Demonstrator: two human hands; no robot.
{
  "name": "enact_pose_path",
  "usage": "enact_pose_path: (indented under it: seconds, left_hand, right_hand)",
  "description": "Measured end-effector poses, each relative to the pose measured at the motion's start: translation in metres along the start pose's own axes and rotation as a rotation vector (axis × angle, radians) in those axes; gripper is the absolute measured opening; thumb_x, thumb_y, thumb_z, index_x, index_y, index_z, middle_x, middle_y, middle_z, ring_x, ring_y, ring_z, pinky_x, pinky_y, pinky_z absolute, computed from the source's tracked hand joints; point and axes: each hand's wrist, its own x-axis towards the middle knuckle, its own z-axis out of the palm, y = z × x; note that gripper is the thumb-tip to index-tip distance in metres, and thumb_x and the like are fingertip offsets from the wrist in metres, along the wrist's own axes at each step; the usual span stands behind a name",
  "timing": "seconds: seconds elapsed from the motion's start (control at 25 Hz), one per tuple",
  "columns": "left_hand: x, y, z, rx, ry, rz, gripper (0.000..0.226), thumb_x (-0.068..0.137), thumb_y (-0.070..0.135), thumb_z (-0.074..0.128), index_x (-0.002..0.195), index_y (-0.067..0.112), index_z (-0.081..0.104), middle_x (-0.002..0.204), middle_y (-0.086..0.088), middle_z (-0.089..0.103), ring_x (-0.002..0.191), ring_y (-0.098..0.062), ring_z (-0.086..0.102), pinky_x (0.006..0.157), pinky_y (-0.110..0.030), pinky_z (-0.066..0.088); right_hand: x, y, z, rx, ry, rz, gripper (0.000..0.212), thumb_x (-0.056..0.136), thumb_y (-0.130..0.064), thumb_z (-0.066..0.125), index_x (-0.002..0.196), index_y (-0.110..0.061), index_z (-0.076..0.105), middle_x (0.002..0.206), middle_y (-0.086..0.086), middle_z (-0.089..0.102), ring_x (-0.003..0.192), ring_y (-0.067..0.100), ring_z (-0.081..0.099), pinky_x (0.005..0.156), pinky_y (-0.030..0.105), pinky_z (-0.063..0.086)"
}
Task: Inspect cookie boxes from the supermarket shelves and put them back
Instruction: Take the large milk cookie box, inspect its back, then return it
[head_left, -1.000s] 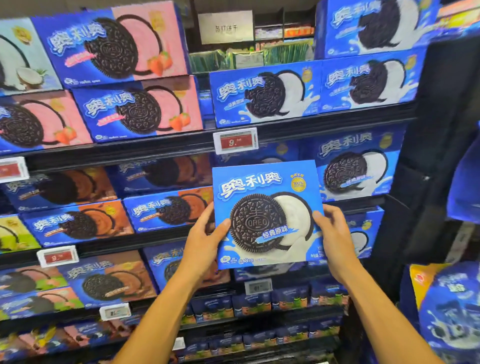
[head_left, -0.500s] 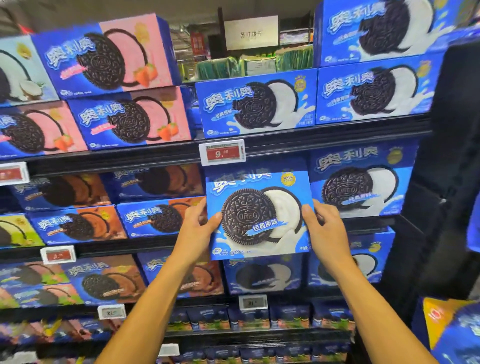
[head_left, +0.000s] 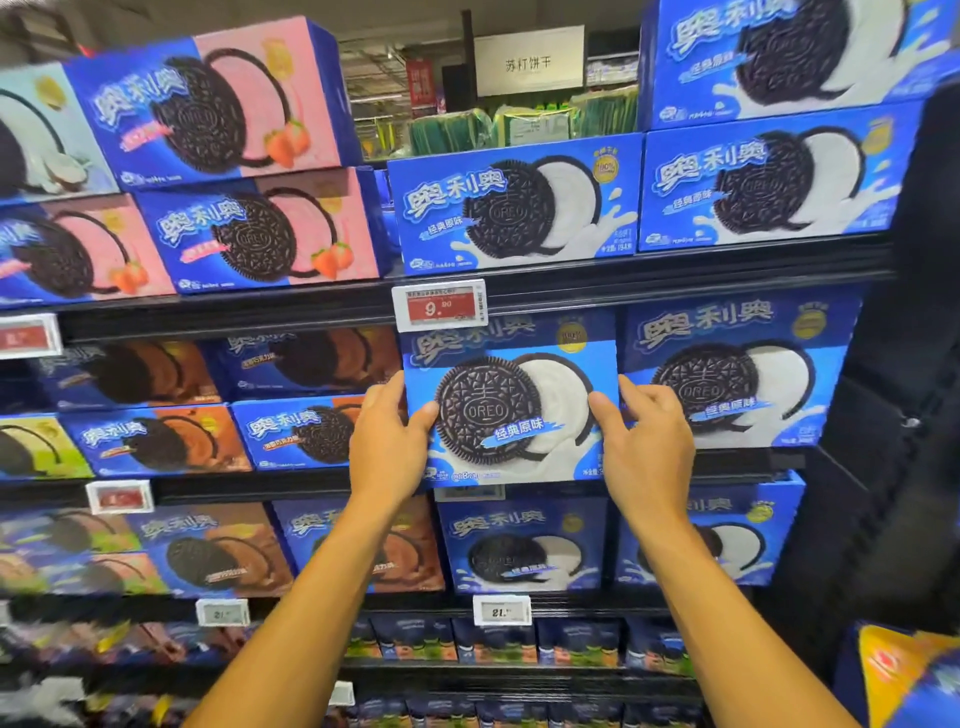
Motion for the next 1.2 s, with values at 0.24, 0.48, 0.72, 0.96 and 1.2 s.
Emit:
enact_pose_path:
  seconds: [0.24, 0.48, 0.72, 0.96, 1.2]
  left_hand:
    - [0.003, 0.006, 0.01, 0.065, 0.138, -0.027, 0.021, 0.092, 0.022, 0.067, 0.113, 0.016, 0.065, 0.099, -0.003, 0.053, 0.084, -0.03, 0.057, 0.073, -0.043, 0.047]
    - [0.004, 0.004, 0.027, 0.16, 0.254, -0.02, 0.021, 0.09, 0.02, 0.071, 0.093, 0.005, 0.057, 0.094, -0.003, 0.05, 0.076, -0.032, 0.052, 0.062, -0.038, 0.036]
    - [0.003, -0.008, 0.033, 0.102, 0.256, 0.07, 0.055, 0.088, 0.015, 0.073, 0.137, 0.005, 0.049, 0.116, -0.009, 0.055, 0.105, -0.03, 0.057, 0.085, -0.043, 0.048]
    - [0.004, -0.017, 0.032, 0.073, 0.224, 0.076, 0.064, 0.087, 0.02, 0.074, 0.143, 0.011, 0.043, 0.1, 0.007, 0.047, 0.086, -0.014, 0.048, 0.078, -0.032, 0.044]
    - [0.003, -0.017, 0.026, 0.056, 0.189, 0.061, 0.064, 0.089, 0.025, 0.072, 0.145, 0.015, 0.042, 0.096, 0.005, 0.053, 0.083, -0.016, 0.053, 0.074, -0.035, 0.046]
  right_hand:
    - [0.006, -0.001, 0.009, -0.049, 0.063, 0.022, 0.041, 0.095, -0.03, 0.066, 0.131, -0.01, 0.066, 0.098, -0.008, 0.049, 0.081, 0.013, 0.048, 0.07, 0.03, 0.033]
    - [0.006, 0.002, 0.015, -0.046, 0.086, 0.058, 0.041, 0.092, -0.029, 0.071, 0.127, -0.008, 0.068, 0.103, 0.004, 0.065, 0.082, 0.017, 0.054, 0.073, 0.031, 0.038]
    - [0.005, 0.0, 0.021, 0.017, 0.12, 0.003, 0.03, 0.089, -0.021, 0.075, 0.116, -0.009, 0.069, 0.097, -0.005, 0.057, 0.08, 0.013, 0.054, 0.073, 0.03, 0.043]
    - [0.008, 0.003, 0.02, 0.016, 0.093, -0.003, 0.031, 0.09, -0.025, 0.073, 0.117, -0.015, 0.064, 0.107, -0.002, 0.061, 0.084, 0.009, 0.055, 0.075, 0.027, 0.039]
    - [0.01, 0.001, 0.017, -0.01, 0.076, 0.012, 0.03, 0.09, -0.028, 0.072, 0.115, -0.018, 0.061, 0.103, -0.005, 0.061, 0.078, 0.013, 0.054, 0.07, 0.028, 0.035]
